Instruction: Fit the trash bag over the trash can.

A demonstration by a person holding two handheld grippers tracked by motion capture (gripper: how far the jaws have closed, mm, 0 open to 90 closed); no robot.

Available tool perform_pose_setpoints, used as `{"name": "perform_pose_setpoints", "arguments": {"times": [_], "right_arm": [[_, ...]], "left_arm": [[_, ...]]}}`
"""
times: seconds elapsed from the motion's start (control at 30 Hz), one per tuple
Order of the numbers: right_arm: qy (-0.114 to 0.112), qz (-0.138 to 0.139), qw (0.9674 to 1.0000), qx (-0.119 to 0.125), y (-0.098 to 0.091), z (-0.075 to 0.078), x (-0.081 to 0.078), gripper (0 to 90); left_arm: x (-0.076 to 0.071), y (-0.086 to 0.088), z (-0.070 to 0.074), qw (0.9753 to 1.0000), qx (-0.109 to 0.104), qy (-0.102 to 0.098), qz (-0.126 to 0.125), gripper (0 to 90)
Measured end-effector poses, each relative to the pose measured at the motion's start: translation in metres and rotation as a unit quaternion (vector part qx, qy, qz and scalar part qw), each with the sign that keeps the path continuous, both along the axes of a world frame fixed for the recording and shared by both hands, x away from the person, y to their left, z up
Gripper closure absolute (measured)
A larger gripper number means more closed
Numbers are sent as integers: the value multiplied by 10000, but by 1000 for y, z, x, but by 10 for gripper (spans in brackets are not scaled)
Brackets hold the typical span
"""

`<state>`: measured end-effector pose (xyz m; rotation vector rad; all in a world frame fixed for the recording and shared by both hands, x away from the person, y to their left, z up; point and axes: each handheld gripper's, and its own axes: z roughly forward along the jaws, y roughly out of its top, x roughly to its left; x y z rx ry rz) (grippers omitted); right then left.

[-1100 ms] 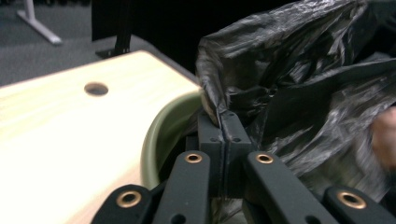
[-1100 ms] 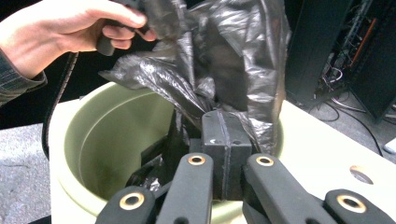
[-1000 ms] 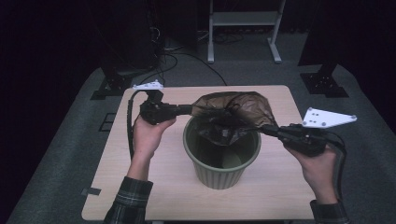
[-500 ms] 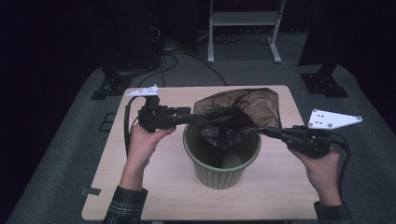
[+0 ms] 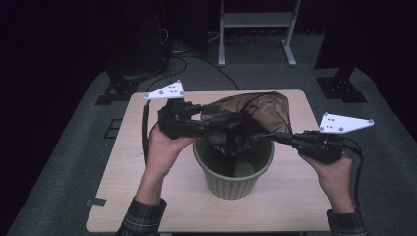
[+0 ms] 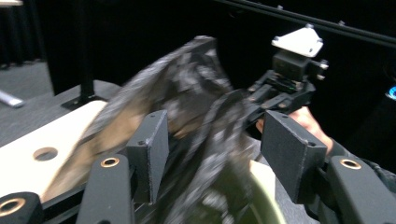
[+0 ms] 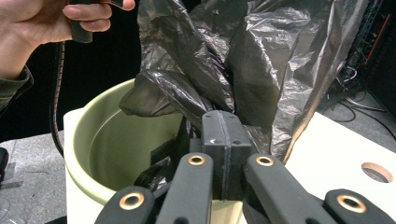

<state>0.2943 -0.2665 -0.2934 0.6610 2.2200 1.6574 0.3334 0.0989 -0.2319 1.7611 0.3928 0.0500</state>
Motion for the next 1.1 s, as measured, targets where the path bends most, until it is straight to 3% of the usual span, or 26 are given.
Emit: {"name": "perform_pose_setpoints", "arguments": {"times": [0.07,0.13,0.17,0.23,0.3,0.33,0.4,0.67,0.9,0.93,1.0,1.07,1.1], "right_arm": [[5,33,10000,4,2,1,1,900],[10,75,10000,16,5,1,1,900],[2,97,10000,14,6,1,1,900],[-14,139,9999,10,7,2,1,900],[-11,162,9999,-3,5,2,0,900],[-5,169,9999,-7,3,2,-1,900],[20,141,9999,16,-3,3,-1,900],[136,143,9997,125,-29,4,-4,900],[250,179,9995,-92,-24,0,-4,900],[267,134,9994,-171,-24,-1,-4,900],[377,369,9985,-138,-23,-4,-2,900],[296,380,9988,-128,-22,-2,-4,654],[295,371,9989,-45,-23,2,-5,609]], "left_arm": [[-1,-15,-1,9998,135,-102,-70,394],[1,-28,-4,9988,421,-235,63,394],[4,-33,-7,9981,545,-265,76,444],[9,-36,-12,9963,782,-329,156,665],[14,-32,-18,9961,821,-244,190,871],[16,-29,-20,9959,848,-224,232,896],[19,-17,-23,9958,838,-90,351,897],[19,33,-27,9947,795,69,655,897],[13,58,-24,9915,873,-67,964,898],[12,60,-25,9927,802,-44,905,897],[9,60,-25,9940,765,-80,778,897],[4,56,-26,9942,825,-149,668,897],[2,54,-26,9942,847,-168,639,897]]}}
